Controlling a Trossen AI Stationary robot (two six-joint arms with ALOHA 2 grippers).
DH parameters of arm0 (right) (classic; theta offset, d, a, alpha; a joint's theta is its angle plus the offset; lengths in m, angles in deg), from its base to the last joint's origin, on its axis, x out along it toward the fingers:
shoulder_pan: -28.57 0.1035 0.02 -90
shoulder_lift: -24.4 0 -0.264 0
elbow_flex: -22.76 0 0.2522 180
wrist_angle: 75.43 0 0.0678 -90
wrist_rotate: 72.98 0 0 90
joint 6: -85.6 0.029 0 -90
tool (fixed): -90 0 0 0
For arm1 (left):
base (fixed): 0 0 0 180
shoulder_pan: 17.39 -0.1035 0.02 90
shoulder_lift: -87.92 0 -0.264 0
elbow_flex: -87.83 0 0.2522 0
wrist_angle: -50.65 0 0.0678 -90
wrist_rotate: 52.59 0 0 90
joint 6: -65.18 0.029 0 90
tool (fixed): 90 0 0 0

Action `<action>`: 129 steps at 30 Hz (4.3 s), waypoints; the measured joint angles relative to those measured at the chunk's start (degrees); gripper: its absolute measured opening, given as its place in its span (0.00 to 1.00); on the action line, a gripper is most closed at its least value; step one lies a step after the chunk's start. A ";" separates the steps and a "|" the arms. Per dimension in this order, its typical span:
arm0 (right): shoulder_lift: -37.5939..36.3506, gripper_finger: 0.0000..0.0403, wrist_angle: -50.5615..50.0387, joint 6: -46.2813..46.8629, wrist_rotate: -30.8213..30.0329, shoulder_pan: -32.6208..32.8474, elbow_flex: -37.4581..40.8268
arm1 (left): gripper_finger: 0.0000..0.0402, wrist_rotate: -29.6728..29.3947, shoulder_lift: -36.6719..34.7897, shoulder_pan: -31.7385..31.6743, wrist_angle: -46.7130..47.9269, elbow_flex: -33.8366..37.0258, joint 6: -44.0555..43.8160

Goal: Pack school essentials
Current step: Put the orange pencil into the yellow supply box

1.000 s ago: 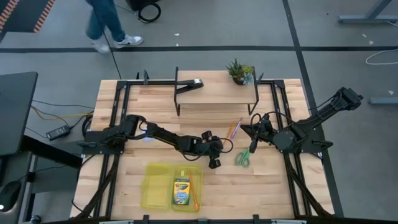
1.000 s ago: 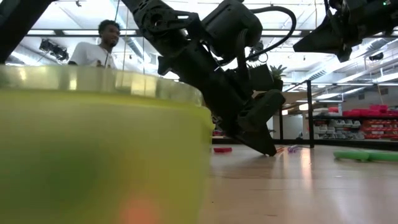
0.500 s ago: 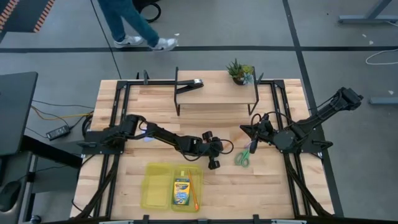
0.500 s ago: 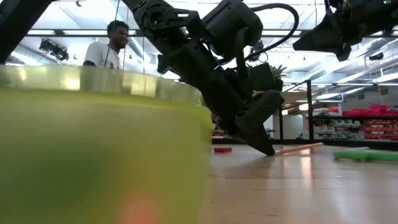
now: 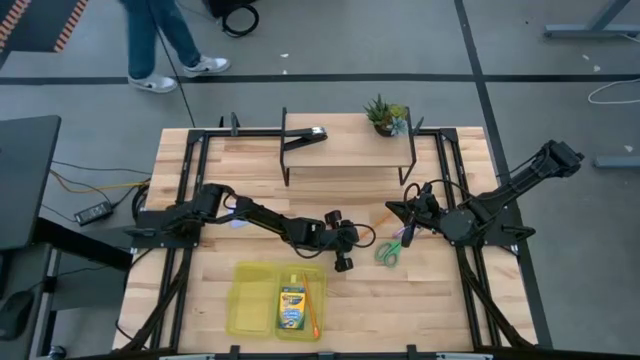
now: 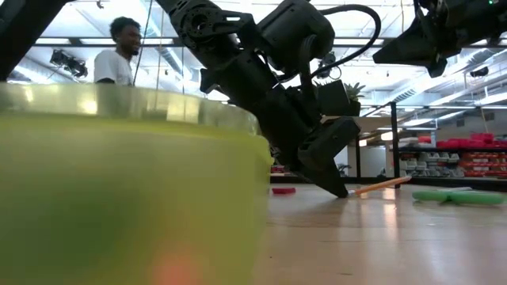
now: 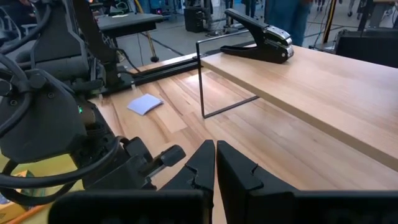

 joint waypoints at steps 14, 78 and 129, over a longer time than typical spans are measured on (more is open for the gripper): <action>0.00 0.06 -0.03 0.01 0.44 0.04 0.00 | 0.00 -0.02 -5.34 -0.26 11.04 0.44 4.09; 0.00 0.06 1.24 -0.68 1.29 0.04 -0.02 | 0.02 5.02 -2.18 -8.85 7.38 -0.01 9.04; 0.00 0.06 1.46 -1.55 1.29 0.00 -0.02 | 0.11 14.73 -7.02 -9.96 19.94 0.04 14.85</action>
